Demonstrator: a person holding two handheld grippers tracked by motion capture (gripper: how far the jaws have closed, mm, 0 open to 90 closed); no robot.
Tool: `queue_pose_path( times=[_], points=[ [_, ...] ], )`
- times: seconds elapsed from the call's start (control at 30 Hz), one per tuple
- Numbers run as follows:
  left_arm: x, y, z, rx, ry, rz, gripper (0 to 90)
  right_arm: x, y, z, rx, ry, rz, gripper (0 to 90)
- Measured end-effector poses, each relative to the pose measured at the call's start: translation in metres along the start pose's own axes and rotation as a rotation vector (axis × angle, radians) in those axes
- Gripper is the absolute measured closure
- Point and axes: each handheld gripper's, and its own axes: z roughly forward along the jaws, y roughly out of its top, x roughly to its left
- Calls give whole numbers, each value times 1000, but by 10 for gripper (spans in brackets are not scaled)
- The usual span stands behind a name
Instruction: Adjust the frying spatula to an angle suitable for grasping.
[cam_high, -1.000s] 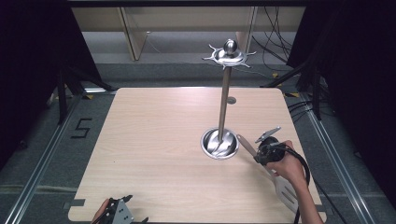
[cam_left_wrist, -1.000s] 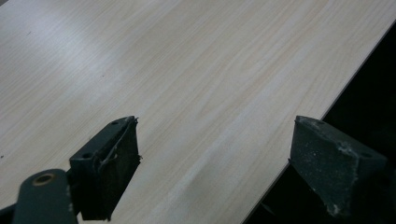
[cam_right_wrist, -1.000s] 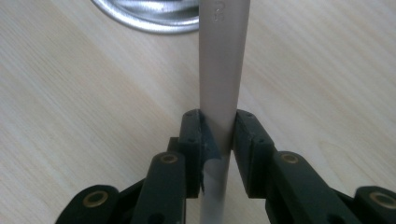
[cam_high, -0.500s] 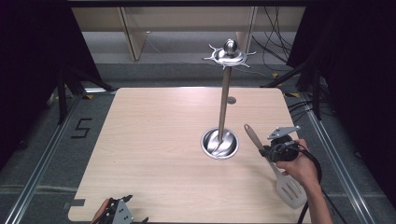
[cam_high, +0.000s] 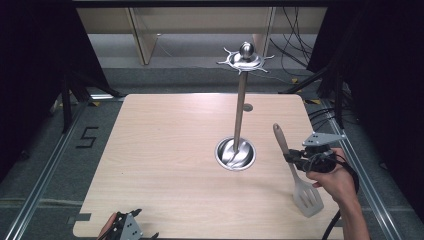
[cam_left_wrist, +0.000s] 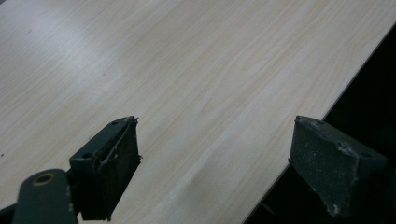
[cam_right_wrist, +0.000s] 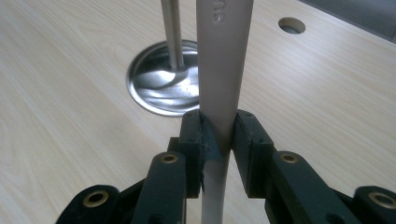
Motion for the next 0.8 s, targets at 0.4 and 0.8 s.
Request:
queue_pose_path(
  times=[0.4,0.8],
  points=[
    [1,0,0,11,5,10,150,-8,0,-12,-169,87,22,749],
    [0,0,0,2,0,-1,150,-1,8,-21,-222,150,11,749]
  ],
)
